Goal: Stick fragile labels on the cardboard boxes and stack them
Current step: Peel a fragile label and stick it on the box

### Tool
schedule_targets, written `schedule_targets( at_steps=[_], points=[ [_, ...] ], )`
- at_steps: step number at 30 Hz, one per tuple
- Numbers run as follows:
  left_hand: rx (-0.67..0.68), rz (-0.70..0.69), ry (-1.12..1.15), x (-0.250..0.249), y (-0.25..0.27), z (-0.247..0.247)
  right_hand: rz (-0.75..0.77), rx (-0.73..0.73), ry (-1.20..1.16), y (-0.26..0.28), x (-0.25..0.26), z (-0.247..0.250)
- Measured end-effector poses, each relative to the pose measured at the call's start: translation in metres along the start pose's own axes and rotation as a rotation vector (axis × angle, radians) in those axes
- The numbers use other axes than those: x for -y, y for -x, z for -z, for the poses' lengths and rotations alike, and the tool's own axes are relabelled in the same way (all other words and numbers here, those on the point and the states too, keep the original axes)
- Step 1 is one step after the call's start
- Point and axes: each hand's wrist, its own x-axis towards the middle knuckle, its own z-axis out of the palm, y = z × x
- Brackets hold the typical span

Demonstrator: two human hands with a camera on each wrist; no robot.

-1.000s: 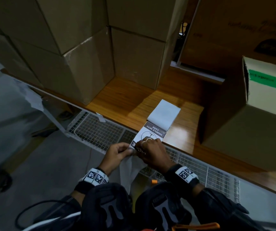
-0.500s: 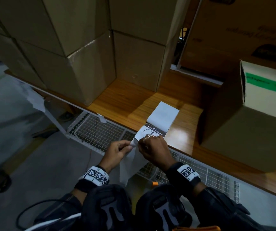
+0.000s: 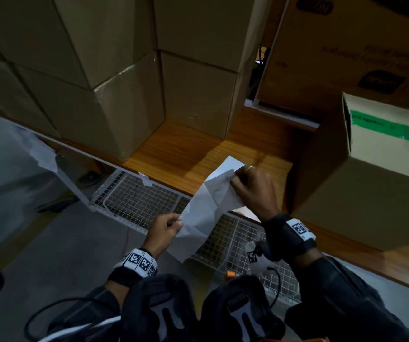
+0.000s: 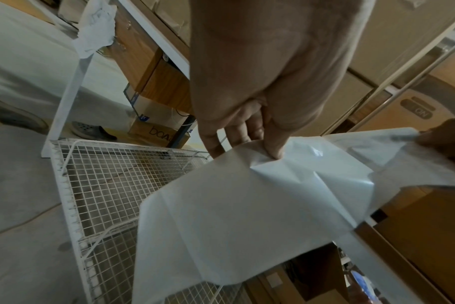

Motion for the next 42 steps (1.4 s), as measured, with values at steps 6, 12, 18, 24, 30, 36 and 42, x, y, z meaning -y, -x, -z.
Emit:
schedule_targets(
  at_steps=[6, 12, 18, 24, 30, 36, 42],
  points=[
    [0.009, 0.011, -0.097, -0.002, -0.004, -0.001, -0.037, -0.145, 0.003, -0.024, 0.003, 0.036],
    [0.004, -0.013, -0.245, -0.014, -0.001, -0.003, -0.029, -0.232, 0.039, -0.037, -0.002, 0.049],
    [-0.095, -0.405, -0.493, -0.064, -0.030, -0.012, 0.054, -0.138, 0.084, -0.035, -0.012, 0.034],
    [0.211, -0.462, -0.627, -0.097, -0.082, -0.043, 0.057, -0.094, 0.116, -0.031, -0.014, 0.026],
    [0.384, -0.430, -0.795, -0.098, -0.112, -0.072, 0.073, -0.046, 0.139, -0.025, -0.013, 0.034],
    [0.399, -0.429, -0.854, -0.099, -0.119, -0.066, 0.076, -0.133, 0.151, -0.021, -0.019, 0.048],
    [0.387, -0.344, -0.931, -0.105, -0.127, -0.058, 0.116, -0.253, 0.105, -0.011, -0.020, 0.055]
  ],
)
